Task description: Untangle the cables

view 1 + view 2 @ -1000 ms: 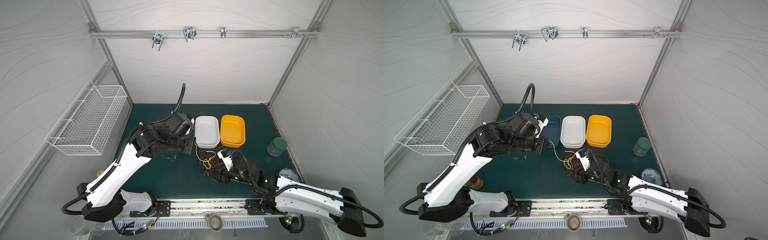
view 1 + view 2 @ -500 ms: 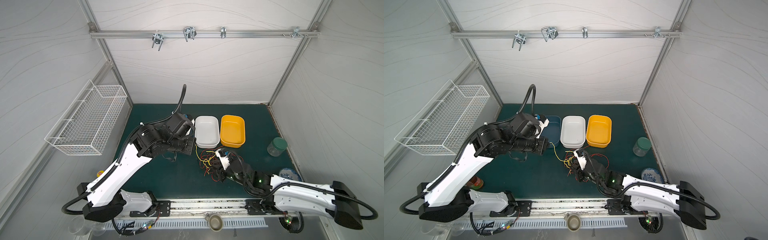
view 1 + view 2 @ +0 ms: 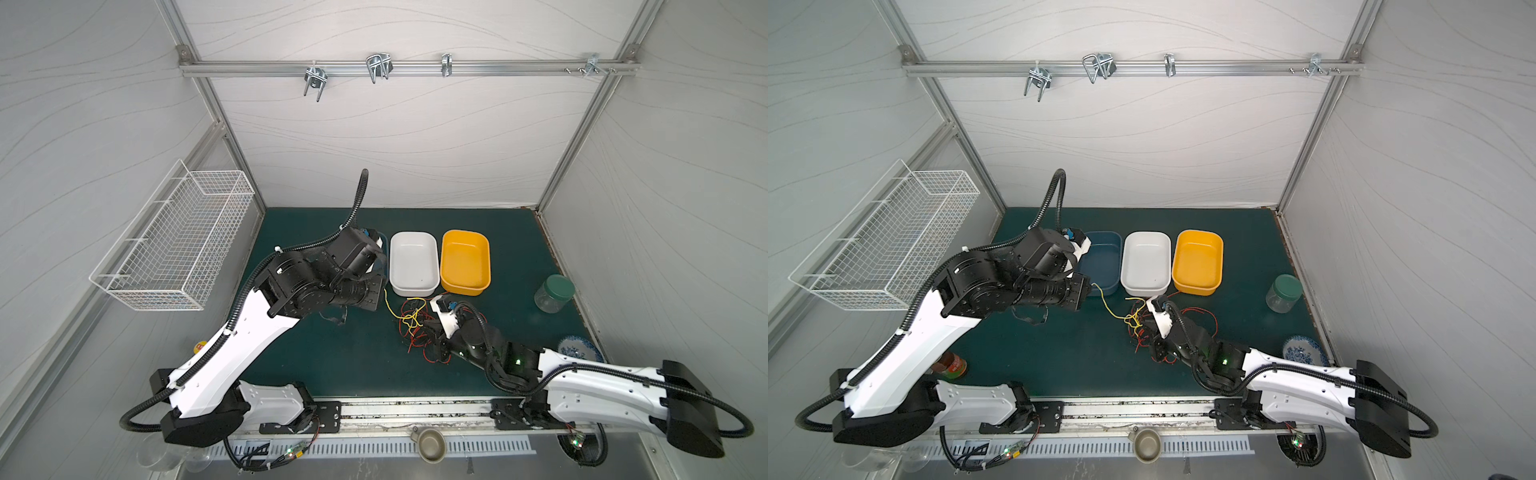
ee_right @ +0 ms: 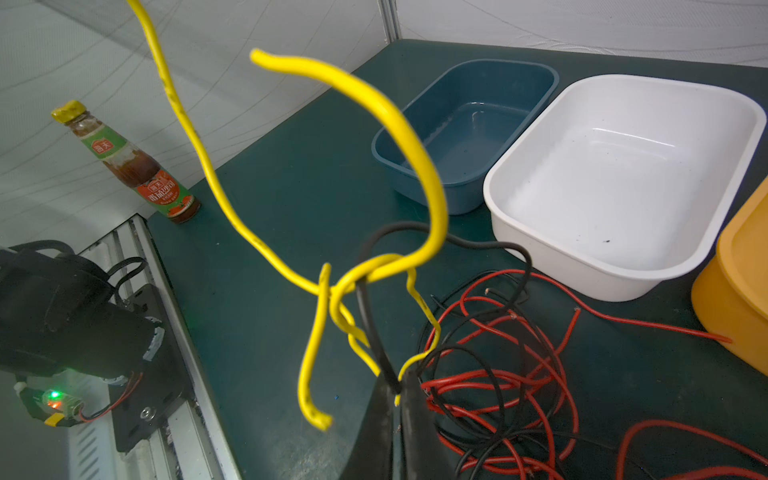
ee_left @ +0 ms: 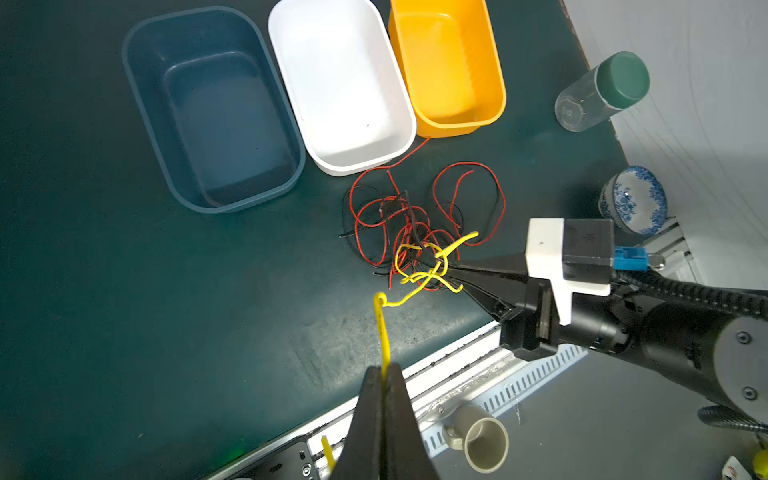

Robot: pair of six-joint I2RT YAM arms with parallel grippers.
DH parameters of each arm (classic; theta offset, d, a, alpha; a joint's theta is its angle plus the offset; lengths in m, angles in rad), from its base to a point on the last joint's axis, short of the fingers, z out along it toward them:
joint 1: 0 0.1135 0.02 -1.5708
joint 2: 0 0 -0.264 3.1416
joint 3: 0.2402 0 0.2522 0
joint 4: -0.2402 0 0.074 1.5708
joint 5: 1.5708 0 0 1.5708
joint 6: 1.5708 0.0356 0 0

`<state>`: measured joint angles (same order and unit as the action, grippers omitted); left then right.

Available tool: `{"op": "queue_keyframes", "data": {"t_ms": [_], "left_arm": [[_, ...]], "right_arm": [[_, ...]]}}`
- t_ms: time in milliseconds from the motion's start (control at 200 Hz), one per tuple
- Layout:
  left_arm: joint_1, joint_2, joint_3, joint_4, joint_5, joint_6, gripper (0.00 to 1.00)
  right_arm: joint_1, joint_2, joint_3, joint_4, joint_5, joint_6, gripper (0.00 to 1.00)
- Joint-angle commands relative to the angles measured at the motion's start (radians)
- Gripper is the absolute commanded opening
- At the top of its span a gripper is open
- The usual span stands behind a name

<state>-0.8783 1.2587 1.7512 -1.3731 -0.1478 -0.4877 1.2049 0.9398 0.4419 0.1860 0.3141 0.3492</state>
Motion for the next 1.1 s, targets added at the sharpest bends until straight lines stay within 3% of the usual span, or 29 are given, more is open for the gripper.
{"op": "queue_keyframes", "data": {"t_ms": [0,220,350,570,820,1050,1095], "left_arm": [[-0.001,-0.023,0.046,-0.069,-0.102,0.034,0.00],[-0.001,-0.024,0.035,-0.152,-0.154,0.085,0.00],[-0.001,-0.040,0.016,-0.192,-0.172,0.113,0.00],[-0.001,-0.074,-0.020,-0.232,-0.228,0.117,0.00],[0.001,-0.104,-0.029,-0.251,-0.242,0.120,0.00],[0.001,-0.093,-0.027,-0.196,-0.186,0.106,0.00],[0.000,-0.082,-0.023,-0.174,-0.162,0.101,0.00]], "right_arm": [[0.005,-0.043,-0.036,-0.001,0.027,0.000,0.04],[-0.040,-0.128,-0.087,-0.077,0.079,0.069,0.00],[-0.158,-0.176,-0.104,-0.208,0.088,0.192,0.00],[-0.423,-0.231,-0.139,-0.354,-0.069,0.326,0.00],[-0.566,-0.175,-0.140,-0.406,-0.171,0.349,0.00],[-0.540,-0.056,-0.059,-0.343,-0.324,0.280,0.00],[-0.505,-0.063,-0.048,-0.328,-0.318,0.268,0.05]]}}
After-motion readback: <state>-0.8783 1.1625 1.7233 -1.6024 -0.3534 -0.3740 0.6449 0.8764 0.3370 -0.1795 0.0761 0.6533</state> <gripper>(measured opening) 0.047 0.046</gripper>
